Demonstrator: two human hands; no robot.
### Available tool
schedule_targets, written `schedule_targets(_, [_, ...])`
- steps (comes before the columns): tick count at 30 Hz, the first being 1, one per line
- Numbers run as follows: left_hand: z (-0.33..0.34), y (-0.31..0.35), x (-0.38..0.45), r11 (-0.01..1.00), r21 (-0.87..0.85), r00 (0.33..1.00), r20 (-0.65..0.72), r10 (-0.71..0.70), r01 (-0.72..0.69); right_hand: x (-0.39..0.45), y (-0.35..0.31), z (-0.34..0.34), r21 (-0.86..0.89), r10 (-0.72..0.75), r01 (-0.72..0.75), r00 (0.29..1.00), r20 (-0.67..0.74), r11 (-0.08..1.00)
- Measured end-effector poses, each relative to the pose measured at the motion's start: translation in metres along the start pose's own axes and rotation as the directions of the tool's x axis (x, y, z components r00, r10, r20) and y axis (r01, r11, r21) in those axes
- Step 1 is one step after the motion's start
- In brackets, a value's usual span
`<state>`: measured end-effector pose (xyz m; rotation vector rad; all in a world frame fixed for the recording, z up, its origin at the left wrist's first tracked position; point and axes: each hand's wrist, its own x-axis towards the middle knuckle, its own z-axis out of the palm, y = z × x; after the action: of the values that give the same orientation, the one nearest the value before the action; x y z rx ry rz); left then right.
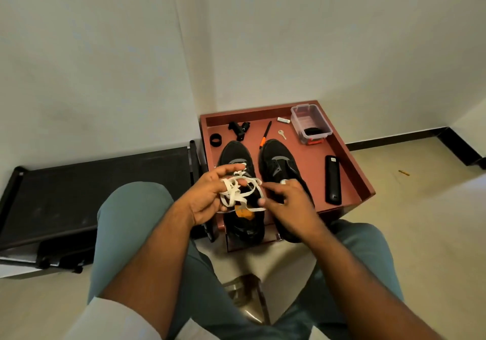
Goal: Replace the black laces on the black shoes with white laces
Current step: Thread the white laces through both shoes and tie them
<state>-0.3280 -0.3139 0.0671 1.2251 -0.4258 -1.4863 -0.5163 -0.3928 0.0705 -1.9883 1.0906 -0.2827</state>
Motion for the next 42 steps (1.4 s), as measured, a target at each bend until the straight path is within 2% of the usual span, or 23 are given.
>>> schedule_targets(4, [-0.007,-0.007,0.003,0.996,-0.013,0.996,0.013,0.083,-0.083,0.005,-0.02,0.031,0.068,-0.133,0.133,0.991,-0.002,0.989])
schedule_targets(9, [-0.007,0.0,-0.001,0.986,-0.022,0.972,-0.171,0.16,-0.166,0.006,-0.018,0.031,0.162,-0.107,0.121,0.99,-0.089,0.979])
schedule_targets(11, [-0.015,0.003,0.0,0.973,-0.047,0.891,-0.412,0.189,-0.228,0.006,-0.008,0.014,0.212,0.025,0.026,0.972,-0.233,0.977])
schedule_targets(14, [-0.038,0.004,0.005,0.96,-0.055,0.652,-0.744,0.144,-0.275,0.008,0.015,-0.026,0.302,0.244,-0.106,0.85,-0.466,0.948])
schedule_targets(16, [-0.045,-0.002,0.013,0.953,0.125,0.547,-0.795,0.262,-0.275,0.008,0.023,-0.044,0.213,0.211,-0.131,0.886,-0.414,0.968])
schedule_targets(18, [-0.038,-0.007,0.015,0.836,0.491,0.513,-0.666,0.542,-0.246,0.005,0.016,-0.046,0.132,0.144,-0.113,0.956,-0.254,0.985])
schedule_targets(20, [-0.015,-0.013,0.015,0.646,0.69,0.636,-0.345,0.69,-0.327,0.003,0.005,-0.039,0.104,0.07,-0.054,0.985,-0.16,0.993])
schedule_targets(21, [-0.001,-0.017,0.013,0.638,0.67,0.754,-0.177,0.633,-0.379,0.003,0.001,-0.034,0.13,0.045,-0.028,0.99,-0.132,0.991])
schedule_targets(22, [0.014,-0.021,0.011,0.705,0.597,0.865,-0.039,0.501,-0.382,0.002,-0.003,-0.03,0.18,0.023,-0.004,0.995,-0.101,0.984])
schedule_targets(24, [0.031,-0.034,0.01,0.819,0.486,0.952,0.138,0.273,-0.305,0.002,-0.008,-0.025,0.253,-0.014,0.025,0.999,-0.045,0.967])
schedule_targets(28, [0.022,-0.031,0.01,0.888,0.419,0.982,0.06,0.182,-0.19,0.0,0.001,-0.035,0.329,0.104,-0.05,0.984,-0.148,0.943])
schedule_targets(30, [0.011,-0.019,0.01,0.905,0.392,0.974,-0.077,0.211,-0.165,0.0,0.014,-0.048,0.328,0.196,-0.118,0.957,-0.215,0.937])
schedule_targets(31, [0.005,-0.013,0.011,0.931,0.315,0.935,-0.238,0.263,-0.182,-0.001,0.02,-0.055,0.3,0.22,-0.141,0.943,-0.248,0.944])
schedule_targets(32, [-0.009,-0.006,0.015,0.955,0.168,0.837,-0.461,0.294,-0.243,-0.002,0.025,-0.062,0.279,0.238,-0.157,0.928,-0.286,0.947])
schedule_targets(33, [-0.022,0.001,0.016,0.92,0.012,0.674,-0.677,0.296,-0.393,-0.003,0.027,-0.068,0.283,0.255,-0.163,0.91,-0.326,0.945])
schedule_targets(34, [-0.037,0.006,0.018,0.834,-0.03,0.469,-0.837,0.28,-0.552,-0.005,0.028,-0.073,0.293,0.263,-0.159,0.895,-0.361,0.943])
schedule_targets(35, [-0.05,0.011,0.018,0.785,0.063,0.277,-0.916,0.291,-0.617,-0.007,0.027,-0.076,0.301,0.264,-0.15,0.886,-0.382,0.942])
schedule_targets(36, [-0.055,0.015,0.016,0.81,0.219,0.147,-0.925,0.349,-0.544,-0.008,0.026,-0.077,0.297,0.257,-0.143,0.883,-0.392,0.944])
schedule_targets(37, [-0.053,0.017,0.013,0.841,0.363,0.127,-0.887,0.444,-0.402,-0.009,0.025,-0.076,0.286,0.247,-0.139,0.888,-0.387,0.948])
schedule_targets(38, [-0.047,0.015,0.012,0.83,0.507,0.188,-0.814,0.55,-0.234,-0.009,0.024,-0.073,0.27,0.225,-0.128,0.903,-0.367,0.954])
schedule_targets(39, [-0.036,0.01,0.012,0.755,0.648,0.302,-0.703,0.644,-0.1,-0.009,0.021,-0.068,0.265,0.203,-0.116,0.922,-0.331,0.957])
schedule_targets(41, [-0.007,-0.006,0.011,0.51,0.86,0.578,-0.397,0.713,-0.038,-0.009,0.014,-0.054,0.237,0.154,-0.097,0.96,-0.233,0.967])
schedule_targets(42, [0.002,-0.018,0.014,0.377,0.925,0.697,-0.241,0.676,-0.047,-0.007,0.013,-0.045,0.207,0.128,-0.086,0.972,-0.198,0.975])
